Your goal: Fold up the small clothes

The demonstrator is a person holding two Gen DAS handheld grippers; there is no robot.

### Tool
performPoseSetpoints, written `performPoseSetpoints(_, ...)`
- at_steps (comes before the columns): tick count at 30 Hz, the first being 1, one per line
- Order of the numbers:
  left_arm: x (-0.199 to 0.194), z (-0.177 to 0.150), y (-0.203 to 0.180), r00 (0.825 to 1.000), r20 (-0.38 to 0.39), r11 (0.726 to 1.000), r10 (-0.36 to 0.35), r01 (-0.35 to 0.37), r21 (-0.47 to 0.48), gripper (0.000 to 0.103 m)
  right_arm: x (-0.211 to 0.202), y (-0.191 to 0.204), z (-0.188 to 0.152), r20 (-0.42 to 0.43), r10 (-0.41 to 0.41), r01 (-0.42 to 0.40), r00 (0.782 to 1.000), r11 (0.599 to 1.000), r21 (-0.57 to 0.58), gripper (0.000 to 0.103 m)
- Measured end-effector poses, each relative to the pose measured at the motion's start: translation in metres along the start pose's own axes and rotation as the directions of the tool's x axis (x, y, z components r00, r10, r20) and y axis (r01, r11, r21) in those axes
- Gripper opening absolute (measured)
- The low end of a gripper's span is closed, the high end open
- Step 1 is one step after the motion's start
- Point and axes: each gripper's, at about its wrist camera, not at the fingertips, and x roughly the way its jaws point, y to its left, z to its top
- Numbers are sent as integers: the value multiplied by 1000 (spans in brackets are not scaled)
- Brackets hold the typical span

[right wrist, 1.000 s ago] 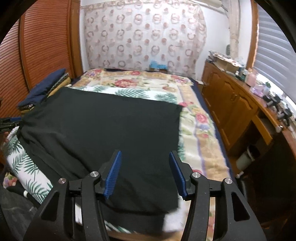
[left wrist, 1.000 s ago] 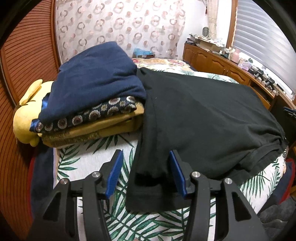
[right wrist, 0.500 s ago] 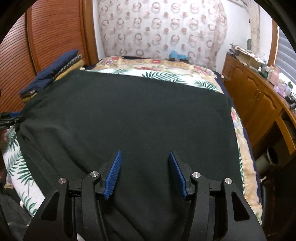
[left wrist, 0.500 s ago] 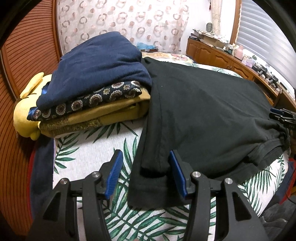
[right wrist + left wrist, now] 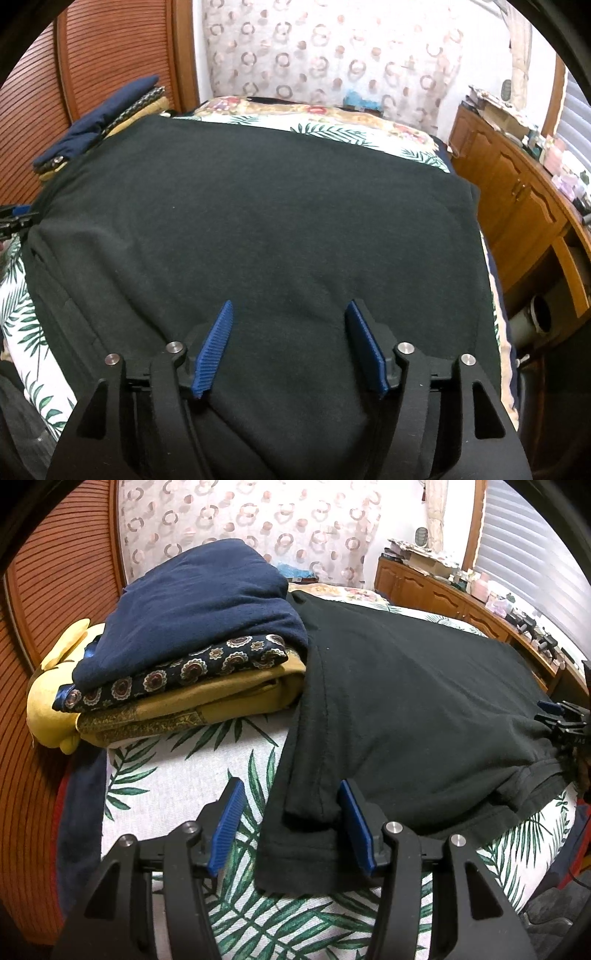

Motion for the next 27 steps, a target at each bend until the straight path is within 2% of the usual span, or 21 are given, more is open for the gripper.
performPoseSetpoints(4,-6,-3,9,997,-13,996,-72,71,-47,52,1,0,1,-3,4,-4,1000,1000,-3,71)
performPoseSetpoints(10,-11,-12,18,998,-8,996,-63,63,-69,52,1,0,0,-1,5,-5,1000,1000,1,71)
performPoseSetpoints(16,-7,-9,12,998,-5,996,-67,67,-65,51,1,-1,0,-1,5,-5,1000,1000,-1,71)
performPoseSetpoints(18,-6,-7,9,997,-3,995,-82,82,-59,39,1,-1,0,-1,6,-6,1000,1000,0,71)
performPoseSetpoints(20,-6,-6,7,996,-3,994,-93,93,-50,39,1,-1,0,-1,5,-5,1000,1000,0,71)
performPoseSetpoints(24,-3,-2,6,995,1,994,-100,100,-52,29,1,-2,0,-1,6,-6,1000,1000,1,71)
performPoseSetpoints(26,-1,0,5,994,0,993,-111,111,-51,21,1,-2,-1,0,5,-5,1000,1000,-1,71)
performPoseSetpoints(27,0,1,3,993,-2,992,-115,115,-44,13,1,-2,-1,0,5,-5,1000,1000,-1,71)
